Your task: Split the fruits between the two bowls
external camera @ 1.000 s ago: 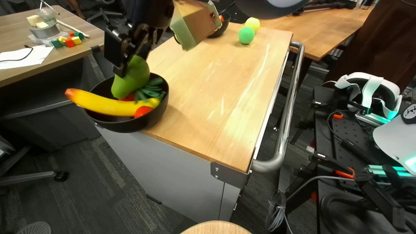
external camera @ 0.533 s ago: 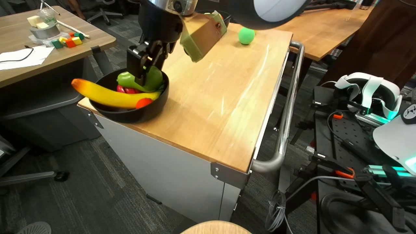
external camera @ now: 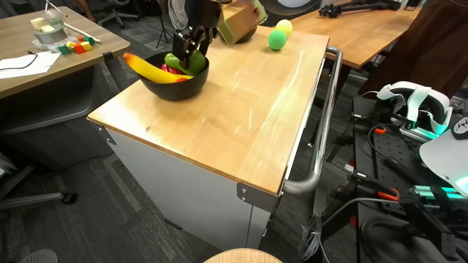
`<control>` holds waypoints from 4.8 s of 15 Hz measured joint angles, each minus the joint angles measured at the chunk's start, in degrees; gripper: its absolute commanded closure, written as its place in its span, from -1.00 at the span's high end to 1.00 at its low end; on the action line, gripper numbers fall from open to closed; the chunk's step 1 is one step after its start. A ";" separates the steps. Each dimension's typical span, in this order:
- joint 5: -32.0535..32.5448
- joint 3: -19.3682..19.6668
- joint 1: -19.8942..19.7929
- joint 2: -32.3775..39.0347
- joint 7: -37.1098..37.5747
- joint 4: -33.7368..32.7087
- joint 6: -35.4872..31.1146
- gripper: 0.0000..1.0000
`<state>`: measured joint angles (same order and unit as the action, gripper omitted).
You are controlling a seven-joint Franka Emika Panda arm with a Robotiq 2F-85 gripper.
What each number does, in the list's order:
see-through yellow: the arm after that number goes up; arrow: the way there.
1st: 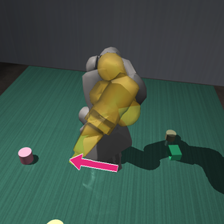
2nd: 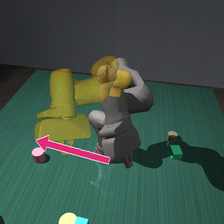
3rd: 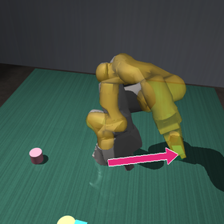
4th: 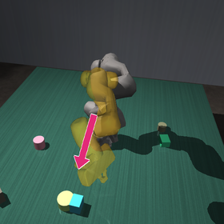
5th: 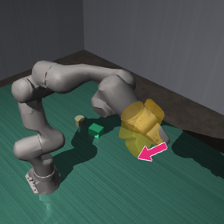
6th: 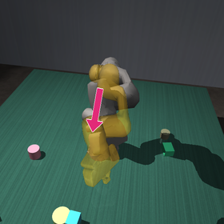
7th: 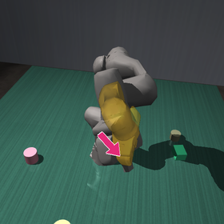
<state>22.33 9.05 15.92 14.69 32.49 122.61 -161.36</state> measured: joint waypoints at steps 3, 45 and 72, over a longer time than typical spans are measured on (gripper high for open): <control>-1.44 -0.63 -1.88 -1.15 -2.05 1.51 0.38 1.00; -24.18 9.45 -20.46 -29.40 -57.95 20.66 22.78 1.00; -27.13 3.24 -25.73 -5.81 -46.18 5.75 12.62 -0.60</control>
<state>-4.80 12.29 -9.80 8.87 -13.69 128.36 -148.74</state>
